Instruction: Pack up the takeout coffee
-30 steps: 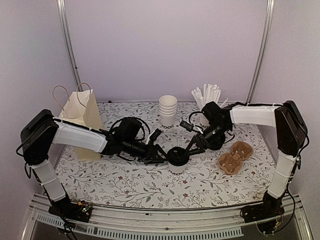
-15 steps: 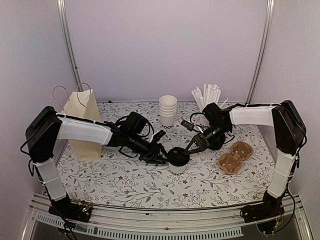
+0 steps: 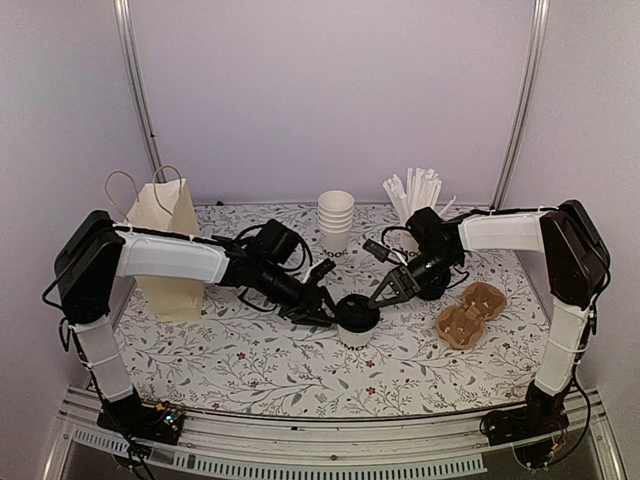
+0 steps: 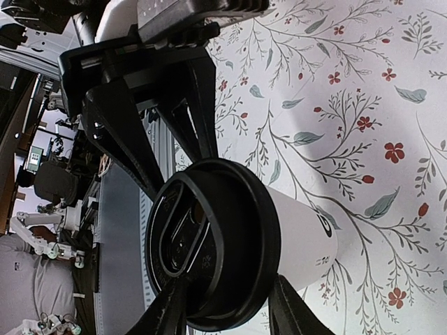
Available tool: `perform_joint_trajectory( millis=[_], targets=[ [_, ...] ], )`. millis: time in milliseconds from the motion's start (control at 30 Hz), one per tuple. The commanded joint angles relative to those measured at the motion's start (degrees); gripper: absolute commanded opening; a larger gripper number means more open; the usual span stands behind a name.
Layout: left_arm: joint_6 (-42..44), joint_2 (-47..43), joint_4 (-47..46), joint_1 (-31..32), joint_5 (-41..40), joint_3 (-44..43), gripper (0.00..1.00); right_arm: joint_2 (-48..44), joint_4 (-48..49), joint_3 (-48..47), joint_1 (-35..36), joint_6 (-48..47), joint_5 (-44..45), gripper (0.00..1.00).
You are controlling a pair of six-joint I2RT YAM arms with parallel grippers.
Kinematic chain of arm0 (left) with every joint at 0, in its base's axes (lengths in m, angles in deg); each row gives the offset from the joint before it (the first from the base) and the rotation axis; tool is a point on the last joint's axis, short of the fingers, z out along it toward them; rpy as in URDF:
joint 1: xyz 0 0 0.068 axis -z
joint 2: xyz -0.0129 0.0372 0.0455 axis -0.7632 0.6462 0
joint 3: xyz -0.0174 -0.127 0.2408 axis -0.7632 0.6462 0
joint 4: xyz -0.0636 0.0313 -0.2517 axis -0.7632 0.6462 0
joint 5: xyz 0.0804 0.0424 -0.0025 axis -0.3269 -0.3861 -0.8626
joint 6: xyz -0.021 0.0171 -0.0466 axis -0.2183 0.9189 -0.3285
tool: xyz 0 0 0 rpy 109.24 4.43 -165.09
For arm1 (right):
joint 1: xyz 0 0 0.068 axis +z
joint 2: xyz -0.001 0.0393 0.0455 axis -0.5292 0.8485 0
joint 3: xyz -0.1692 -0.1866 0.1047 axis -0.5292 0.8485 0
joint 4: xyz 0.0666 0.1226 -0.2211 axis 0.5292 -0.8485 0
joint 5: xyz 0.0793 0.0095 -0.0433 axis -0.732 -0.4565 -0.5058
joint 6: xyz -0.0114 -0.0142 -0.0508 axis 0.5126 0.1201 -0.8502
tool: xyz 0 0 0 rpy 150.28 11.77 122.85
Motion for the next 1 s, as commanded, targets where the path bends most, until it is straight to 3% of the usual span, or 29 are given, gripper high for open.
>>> perform_joint_trajectory(
  millis=[0,200,400,633,967],
  targets=[
    [2.42,13.15,12.49,0.5,-34.21,3.62,0.4,5.57,0.05,3.87,3.38,-1.63,12.72,0.39],
    [3.75,15.29,12.6,1.39,-36.17,2.23,0.41,4.91,0.45,4.37,3.38,-2.13,13.79,0.39],
    [5.29,5.86,11.87,3.02,-39.35,0.5,0.4,3.06,0.58,4.56,3.38,-2.59,14.61,0.39],
    [9.66,-1.35,8.57,4.67,-37.65,-3.97,0.42,1.77,0.21,3.92,3.38,-3.36,13.23,0.39],
    [12.56,3.34,10.52,5.93,-34.79,-8.76,0.41,-0.57,-0.36,3.6,3.38,-4.4,11.27,0.41]
  ],
)
